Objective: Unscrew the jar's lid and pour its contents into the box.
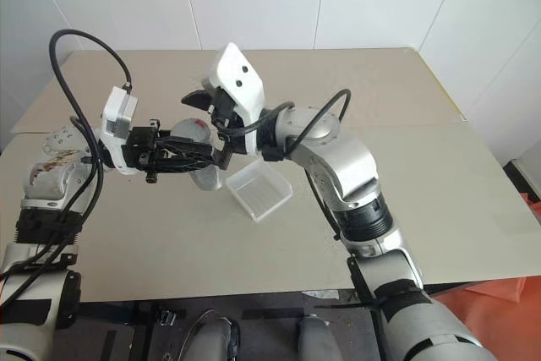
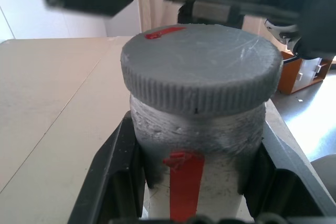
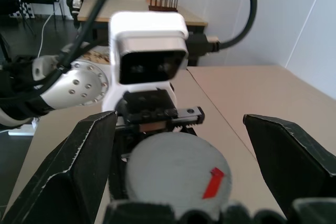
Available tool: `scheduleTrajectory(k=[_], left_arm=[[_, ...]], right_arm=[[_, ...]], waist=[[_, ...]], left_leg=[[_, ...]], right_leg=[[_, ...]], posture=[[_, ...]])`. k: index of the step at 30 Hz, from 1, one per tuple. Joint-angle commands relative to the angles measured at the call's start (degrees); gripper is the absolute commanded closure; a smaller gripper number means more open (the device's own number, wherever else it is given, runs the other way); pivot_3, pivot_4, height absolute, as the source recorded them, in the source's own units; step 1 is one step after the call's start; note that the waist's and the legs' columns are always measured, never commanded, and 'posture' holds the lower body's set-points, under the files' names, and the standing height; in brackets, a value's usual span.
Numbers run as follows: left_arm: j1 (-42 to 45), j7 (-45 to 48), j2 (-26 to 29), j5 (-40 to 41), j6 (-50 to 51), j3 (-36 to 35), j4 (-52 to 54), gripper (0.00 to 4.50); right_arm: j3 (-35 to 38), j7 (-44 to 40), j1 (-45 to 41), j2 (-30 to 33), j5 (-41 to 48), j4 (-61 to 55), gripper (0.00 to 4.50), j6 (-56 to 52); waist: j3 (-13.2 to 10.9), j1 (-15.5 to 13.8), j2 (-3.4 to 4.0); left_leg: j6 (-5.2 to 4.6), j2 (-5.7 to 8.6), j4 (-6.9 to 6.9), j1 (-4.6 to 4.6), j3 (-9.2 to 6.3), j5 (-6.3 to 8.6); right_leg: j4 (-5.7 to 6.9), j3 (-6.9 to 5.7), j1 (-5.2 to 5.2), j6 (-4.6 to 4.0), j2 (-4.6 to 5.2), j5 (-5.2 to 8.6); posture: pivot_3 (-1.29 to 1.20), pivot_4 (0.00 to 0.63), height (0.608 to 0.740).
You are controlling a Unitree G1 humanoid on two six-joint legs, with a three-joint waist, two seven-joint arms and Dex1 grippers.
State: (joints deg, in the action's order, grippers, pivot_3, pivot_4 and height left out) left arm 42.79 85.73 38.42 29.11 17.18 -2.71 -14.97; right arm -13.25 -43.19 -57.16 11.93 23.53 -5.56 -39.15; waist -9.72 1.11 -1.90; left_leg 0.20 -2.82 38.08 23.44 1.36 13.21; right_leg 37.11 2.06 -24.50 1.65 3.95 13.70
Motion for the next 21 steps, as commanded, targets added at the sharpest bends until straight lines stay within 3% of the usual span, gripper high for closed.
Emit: scheduleTrajectory(k=[1,21], left_arm=[[1.35,0.26,0.36,0.25,-0.93,-0.6,0.69,2.51],[1.07,0.26,1.05,0.51,-0.68,-1.05,1.09,2.51]], right_arm=[[0.73,-0.18,-2.44,-1.15,-0.21,0.38,0.04,1.88],[1.18,-1.36,-1.3,-0.43,-2.28,1.78,0.04,1.85]], waist=[[0.0,0.0,0.0],[0.0,0.08,0.0]], left_leg=[[0.0,0.0,0.0,0.0,0.0,0.0],[0.0,0.0,0.0,0.0,0.0,0.0]], right_leg=[[0.01,-0.01,0.0,0.0,-0.01,0.0],[0.01,-0.01,0.0,0.0,0.0,0.0]], posture=[[0.0,0.15,0.74],[0.0,0.15,0.74]])
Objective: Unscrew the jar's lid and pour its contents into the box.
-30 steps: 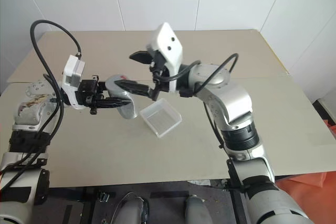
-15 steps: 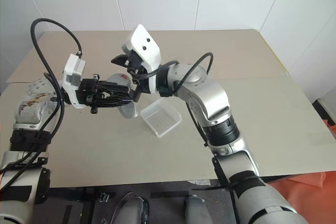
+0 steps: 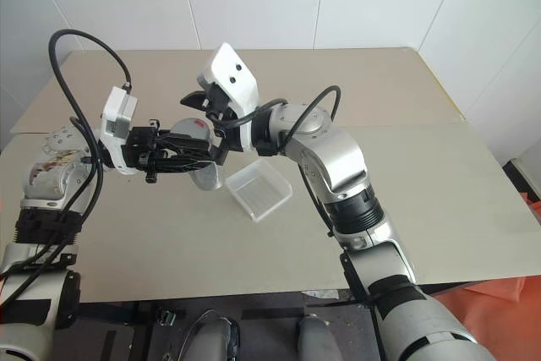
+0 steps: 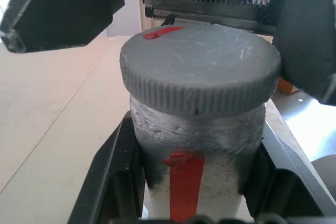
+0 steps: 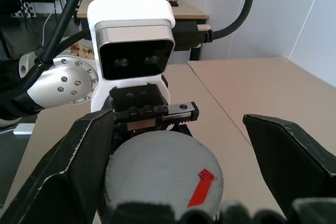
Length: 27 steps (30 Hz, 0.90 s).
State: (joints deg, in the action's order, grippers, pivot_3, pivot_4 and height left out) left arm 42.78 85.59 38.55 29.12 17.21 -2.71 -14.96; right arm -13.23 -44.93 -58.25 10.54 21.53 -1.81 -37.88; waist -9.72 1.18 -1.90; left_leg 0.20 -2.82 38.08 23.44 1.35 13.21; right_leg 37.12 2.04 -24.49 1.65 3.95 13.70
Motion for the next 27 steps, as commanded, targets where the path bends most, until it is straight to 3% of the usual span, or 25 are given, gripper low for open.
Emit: scheduleTrajectory(k=[1,27], left_arm=[[1.03,0.37,0.93,0.48,-0.72,-1.04,1.13,2.51],[1.14,1.09,1.2,0.53,-0.65,-1.23,0.59,2.51]], right_arm=[[1.4,0.3,0.03,1.39,-0.23,-2.21,0.04,0.47],[5.57,-0.23,5.25,11.13,3.28,-8.46,0.04,-1.83]], waist=[[0.0,0.01,0.0],[0.0,-0.01,0.0]], left_leg=[[0.0,0.0,0.0,0.0,0.0,0.0],[0.0,0.0,0.0,0.0,0.0,0.0]], right_leg=[[0.0,0.0,0.0,0.0,0.0,0.0],[-0.03,0.01,0.0,0.0,0.0,0.0]], posture=[[0.0,0.15,0.74],[0.0,0.15,0.74]])
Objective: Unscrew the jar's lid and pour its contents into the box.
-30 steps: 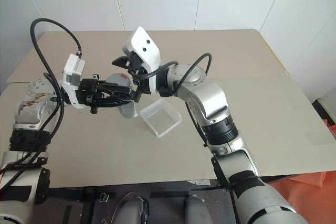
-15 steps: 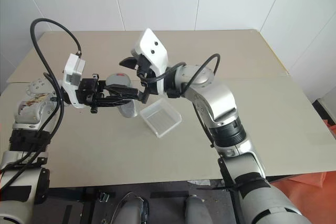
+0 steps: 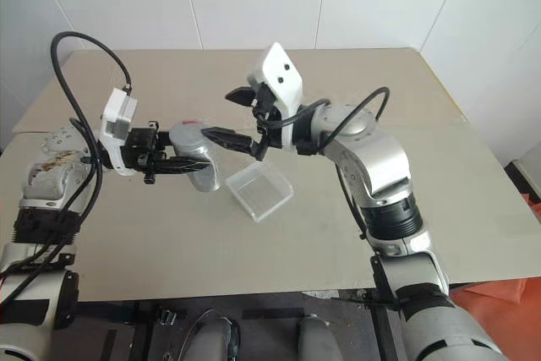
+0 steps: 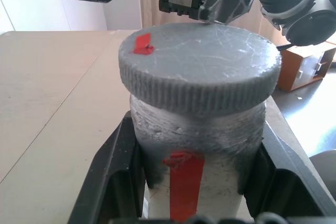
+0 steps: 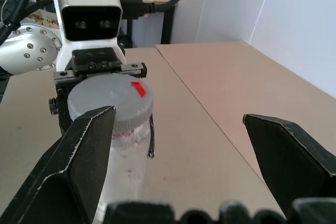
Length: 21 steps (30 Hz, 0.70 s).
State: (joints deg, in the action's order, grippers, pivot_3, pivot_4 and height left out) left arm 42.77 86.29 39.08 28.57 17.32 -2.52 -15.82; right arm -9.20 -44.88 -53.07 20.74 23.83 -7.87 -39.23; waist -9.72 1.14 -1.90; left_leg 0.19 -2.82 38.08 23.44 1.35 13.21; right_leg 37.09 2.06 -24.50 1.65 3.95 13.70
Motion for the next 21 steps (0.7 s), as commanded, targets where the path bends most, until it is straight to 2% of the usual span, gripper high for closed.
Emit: scheduleTrajectory(k=[1,10,21], left_arm=[[1.1,0.32,0.66,1.08,-0.74,-1.45,1.53,2.51],[1.05,-0.19,0.0,1.05,-0.77,-0.87,1.62,2.51],[1.44,0.04,-0.27,1.18,-0.59,-0.77,1.8,2.51]], right_arm=[[1.98,-0.6,0.28,1.15,1.76,-3.42,0.04,-0.78],[0.22,0.01,-0.86,-2.19,4.01,-7.27,0.04,-1.72],[-3.92,1.14,-5.82,-9.14,-0.05,0.33,0.04,1.1]], waist=[[0.0,0.0,0.0],[0.0,0.02,0.0],[0.0,-0.05,0.0]], left_leg=[[0.0,0.0,0.0,-0.01,0.0,0.0],[0.0,0.0,0.0,-0.02,0.0,0.0],[0.0,0.0,0.0,0.0,0.0,0.0]], right_leg=[[0.0,0.0,0.0,0.0,0.0,0.0],[-0.01,0.0,0.0,0.0,0.0,0.0],[0.02,-0.01,0.0,0.0,0.0,0.0]], posture=[[0.0,0.15,0.74],[0.0,0.15,0.74],[0.0,0.15,0.74]])
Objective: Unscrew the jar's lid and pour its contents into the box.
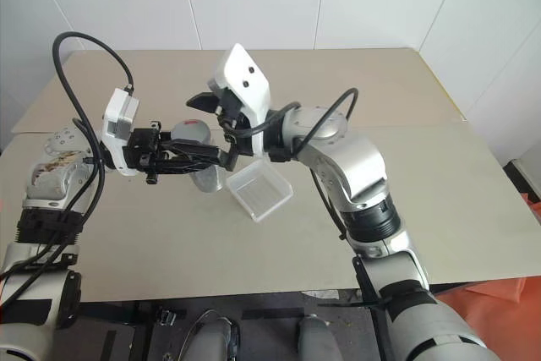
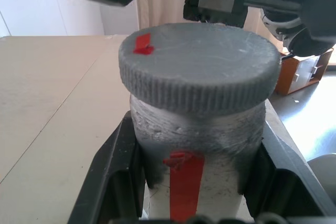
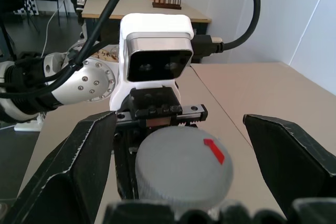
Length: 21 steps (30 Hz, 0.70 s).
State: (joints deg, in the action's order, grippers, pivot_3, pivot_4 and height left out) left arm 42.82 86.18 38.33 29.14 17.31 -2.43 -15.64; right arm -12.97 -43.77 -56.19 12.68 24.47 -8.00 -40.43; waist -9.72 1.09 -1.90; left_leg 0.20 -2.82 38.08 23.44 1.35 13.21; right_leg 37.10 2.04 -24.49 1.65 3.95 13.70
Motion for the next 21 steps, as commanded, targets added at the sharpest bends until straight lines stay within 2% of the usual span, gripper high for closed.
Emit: scheduleTrajectory(k=[1,7,21], left_arm=[[1.38,0.14,0.51,0.59,-0.6,-0.88,1.64,2.51],[1.14,0.01,0.94,0.66,-0.46,-1.17,2.0,2.51],[0.91,-0.09,1.05,0.88,-0.39,-1.29,2.15,2.51]], right_arm=[[-0.32,0.04,-3.07,-1.59,-1.03,1.2,0.04,2.55],[-0.89,-0.11,-4.38,-3.45,-2.82,4.88,0.04,3.63],[-1.46,-0.79,-2.96,-2.45,-4.5,4.35,0.04,3.75]], waist=[[0.0,0.0,0.0],[0.0,0.06,0.0],[0.0,0.11,0.0]], left_leg=[[0.0,0.0,0.0,0.0,0.0,0.0],[0.0,0.0,0.0,0.0,0.0,0.0],[0.0,0.0,0.0,0.0,0.0,0.0]], right_leg=[[0.0,0.0,0.0,0.0,0.0,0.0],[0.01,0.0,0.0,0.0,0.0,0.0],[0.01,0.0,0.0,0.0,0.0,0.0]], posture=[[0.0,0.15,0.74],[0.0,0.15,0.74],[0.0,0.15,0.74]])
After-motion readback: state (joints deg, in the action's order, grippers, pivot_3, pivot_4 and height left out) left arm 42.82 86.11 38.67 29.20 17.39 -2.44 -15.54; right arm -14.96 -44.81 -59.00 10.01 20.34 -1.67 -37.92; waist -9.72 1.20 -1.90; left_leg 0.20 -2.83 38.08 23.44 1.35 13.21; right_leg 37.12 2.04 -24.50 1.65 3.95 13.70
